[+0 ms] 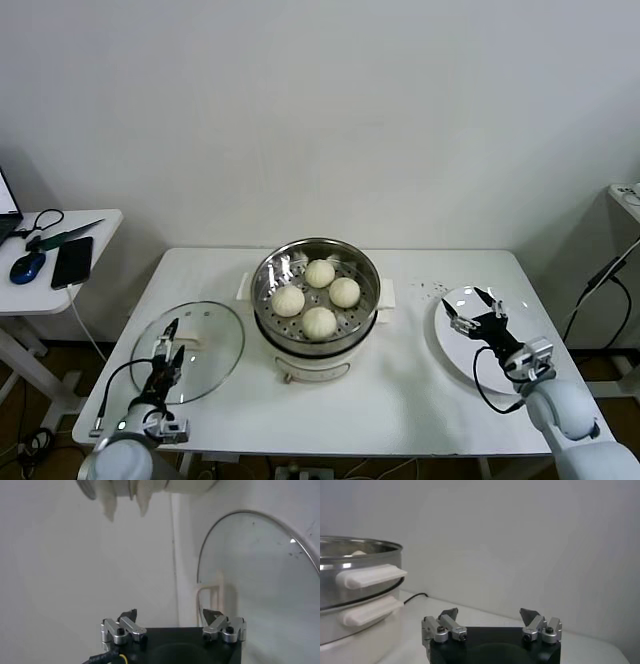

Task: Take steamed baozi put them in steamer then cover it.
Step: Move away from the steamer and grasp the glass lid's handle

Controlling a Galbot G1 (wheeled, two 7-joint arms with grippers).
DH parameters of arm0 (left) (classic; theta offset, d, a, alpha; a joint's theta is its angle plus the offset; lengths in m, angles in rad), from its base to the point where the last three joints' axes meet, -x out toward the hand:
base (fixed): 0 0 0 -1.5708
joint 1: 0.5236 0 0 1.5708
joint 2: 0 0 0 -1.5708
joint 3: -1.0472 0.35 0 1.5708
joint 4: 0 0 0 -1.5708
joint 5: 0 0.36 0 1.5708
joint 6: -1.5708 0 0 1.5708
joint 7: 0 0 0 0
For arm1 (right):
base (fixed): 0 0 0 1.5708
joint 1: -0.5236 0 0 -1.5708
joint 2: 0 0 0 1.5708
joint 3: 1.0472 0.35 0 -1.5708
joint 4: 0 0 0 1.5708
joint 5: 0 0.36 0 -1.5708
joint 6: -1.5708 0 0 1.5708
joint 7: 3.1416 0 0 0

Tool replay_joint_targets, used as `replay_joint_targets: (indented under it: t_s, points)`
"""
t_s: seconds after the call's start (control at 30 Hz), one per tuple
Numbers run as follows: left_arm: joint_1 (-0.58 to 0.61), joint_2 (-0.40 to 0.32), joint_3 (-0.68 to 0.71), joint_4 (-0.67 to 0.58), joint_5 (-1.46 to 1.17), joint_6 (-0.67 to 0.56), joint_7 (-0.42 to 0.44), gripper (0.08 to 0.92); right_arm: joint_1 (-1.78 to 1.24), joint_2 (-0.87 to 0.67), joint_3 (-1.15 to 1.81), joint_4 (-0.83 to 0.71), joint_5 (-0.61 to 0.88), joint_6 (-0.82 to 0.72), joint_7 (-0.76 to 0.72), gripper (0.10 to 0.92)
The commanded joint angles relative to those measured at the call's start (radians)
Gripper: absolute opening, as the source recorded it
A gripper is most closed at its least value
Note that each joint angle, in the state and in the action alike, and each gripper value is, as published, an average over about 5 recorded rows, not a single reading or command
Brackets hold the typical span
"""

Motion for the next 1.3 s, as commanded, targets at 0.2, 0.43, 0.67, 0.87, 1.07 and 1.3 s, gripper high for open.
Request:
replay_joint_targets:
  t_s: [0.2, 0.43, 0.67, 0.87, 1.07, 1.3]
  points:
    - [-0.144, -0.002, 0.002, 0.189, 0.008, -0.007, -0.088, 0.823, -0.011, 0.018, 0.01, -0.016, -0.042, 0.01, -0.004, 0.823]
    - [-0.174, -0.001, 0.015, 0.214, -0.008, -0.005, -0.117, 0.823, 0.001, 0.032, -0.004, -0.031, -0.063, 0.018, -0.008, 0.823]
    - [-0.188, 0.002, 0.017, 0.24, -0.015, -0.026, -0.124, 0.814, 0.003, 0.045, -0.007, -0.043, -0.082, 0.028, -0.014, 0.823]
    - [-0.191, 0.0, 0.018, 0.256, -0.013, -0.041, -0.12, 0.671, 0.007, 0.052, -0.006, -0.054, -0.099, 0.037, -0.019, 0.823]
    - [-0.187, 0.002, 0.021, 0.247, -0.018, -0.051, -0.117, 0.498, 0.012, 0.059, -0.008, -0.061, -0.111, 0.041, -0.022, 0.823]
    - [-0.154, 0.018, 0.023, 0.176, -0.062, -0.032, -0.113, 0.29, 0.017, 0.061, -0.008, -0.067, -0.114, 0.045, -0.025, 0.823]
